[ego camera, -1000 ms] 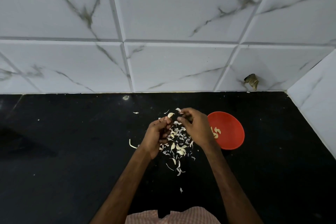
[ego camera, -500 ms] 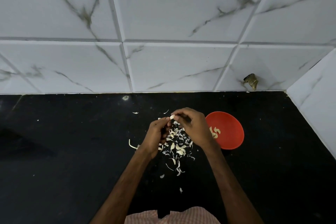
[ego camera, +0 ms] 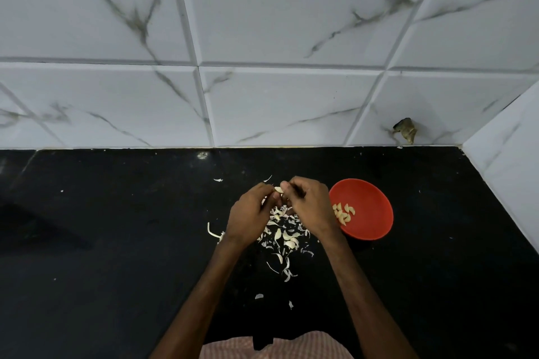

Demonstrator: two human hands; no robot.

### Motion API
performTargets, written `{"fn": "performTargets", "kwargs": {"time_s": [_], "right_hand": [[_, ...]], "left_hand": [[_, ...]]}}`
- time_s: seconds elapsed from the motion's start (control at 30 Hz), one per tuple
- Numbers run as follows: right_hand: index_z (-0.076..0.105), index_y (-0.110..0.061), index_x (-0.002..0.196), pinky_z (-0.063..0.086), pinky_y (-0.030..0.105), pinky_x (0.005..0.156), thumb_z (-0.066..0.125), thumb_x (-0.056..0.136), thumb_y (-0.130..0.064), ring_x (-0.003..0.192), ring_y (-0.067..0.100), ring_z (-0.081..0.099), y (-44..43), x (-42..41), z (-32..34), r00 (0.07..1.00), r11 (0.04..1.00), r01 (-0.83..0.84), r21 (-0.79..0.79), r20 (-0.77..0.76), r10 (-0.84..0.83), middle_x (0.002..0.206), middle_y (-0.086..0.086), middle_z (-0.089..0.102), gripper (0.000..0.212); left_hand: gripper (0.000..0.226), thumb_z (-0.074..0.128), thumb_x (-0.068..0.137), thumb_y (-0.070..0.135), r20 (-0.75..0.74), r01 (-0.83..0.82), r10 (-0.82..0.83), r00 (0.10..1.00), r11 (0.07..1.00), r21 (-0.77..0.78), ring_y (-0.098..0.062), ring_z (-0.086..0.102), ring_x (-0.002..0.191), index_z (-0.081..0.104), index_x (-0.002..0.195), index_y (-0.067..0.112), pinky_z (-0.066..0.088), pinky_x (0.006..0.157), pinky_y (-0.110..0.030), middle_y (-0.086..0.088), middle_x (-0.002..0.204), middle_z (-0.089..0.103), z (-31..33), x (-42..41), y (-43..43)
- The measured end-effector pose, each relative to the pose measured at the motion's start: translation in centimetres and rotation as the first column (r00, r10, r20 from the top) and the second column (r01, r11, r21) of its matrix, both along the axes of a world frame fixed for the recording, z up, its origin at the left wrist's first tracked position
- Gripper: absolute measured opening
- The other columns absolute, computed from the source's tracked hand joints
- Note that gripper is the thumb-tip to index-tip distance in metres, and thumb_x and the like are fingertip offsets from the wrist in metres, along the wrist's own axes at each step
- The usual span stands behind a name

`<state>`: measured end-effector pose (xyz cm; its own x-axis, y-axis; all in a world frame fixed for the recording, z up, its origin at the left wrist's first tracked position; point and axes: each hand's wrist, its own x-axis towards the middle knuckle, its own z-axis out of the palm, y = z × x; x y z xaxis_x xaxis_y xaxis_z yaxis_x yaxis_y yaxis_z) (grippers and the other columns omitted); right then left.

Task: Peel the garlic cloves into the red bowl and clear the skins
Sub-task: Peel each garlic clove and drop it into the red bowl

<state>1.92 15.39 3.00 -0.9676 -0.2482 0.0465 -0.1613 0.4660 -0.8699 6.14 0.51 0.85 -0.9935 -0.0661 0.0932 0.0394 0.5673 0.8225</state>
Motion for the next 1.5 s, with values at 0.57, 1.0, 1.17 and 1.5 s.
{"fn": "performTargets", "kwargs": {"time_s": [0.57,1.0,1.17,1.5], "right_hand": [[0.073,-0.016,0.083,0.049,0.025,0.062,0.072,0.093,-0.023,0.071,0.005,0.066,-0.7,0.8,-0.3,0.978,0.974,0.071,-0.214,0.205,-0.026,0.075,-0.007,0.071,0.012],[0.07,-0.008,0.083,0.043,0.021,0.05,0.068,0.095,-0.016,0.065,0.012,0.063,0.1,0.5,-0.2,0.927,0.925,0.03,-0.379,0.356,0.116,0.073,0.005,0.071,0.014],[0.069,-0.011,0.09,0.045,0.017,0.056,0.063,0.099,-0.022,0.061,0.001,0.061,-1.1,0.7,-1.1,0.984,0.972,0.098,-0.211,0.168,-0.063,0.071,-0.004,0.068,0.015],[0.061,-0.011,0.103,0.055,0.036,0.07,0.052,0.104,-0.029,0.077,0.007,0.063,-1.5,1.0,-1.2,0.996,0.998,0.055,-0.031,-0.073,-0.057,0.088,-0.005,0.065,0.02]], "left_hand": [[0.012,0.071,0.091,0.028,0.094,-0.217,0.205,0.974,0.748,0.627,-0.01,0.06,0.063,0.072,0.09,0.016,0.046,0.054,-0.022,0.006,0.072,0.068,-0.6,0.3,0.6],[0.018,0.058,0.101,0.012,0.063,-0.086,0.06,0.996,0.69,0.718,-0.015,0.061,0.064,0.076,0.102,0.016,0.044,0.044,-0.023,-0.01,0.081,0.072,-0.6,0.4,0.3],[0.021,0.058,0.101,0.023,0.091,-0.114,0.068,0.993,0.647,0.754,-0.01,0.063,0.064,0.077,0.109,0.02,0.047,0.043,-0.024,-0.005,0.081,0.072,-0.4,0.3,0.7],[0.012,0.068,0.094,0.011,0.064,-0.144,0.143,0.988,0.665,0.733,-0.018,0.063,0.065,0.072,0.104,0.007,0.048,0.042,-0.027,-0.012,0.092,0.072,-0.8,0.3,0.5]]}}
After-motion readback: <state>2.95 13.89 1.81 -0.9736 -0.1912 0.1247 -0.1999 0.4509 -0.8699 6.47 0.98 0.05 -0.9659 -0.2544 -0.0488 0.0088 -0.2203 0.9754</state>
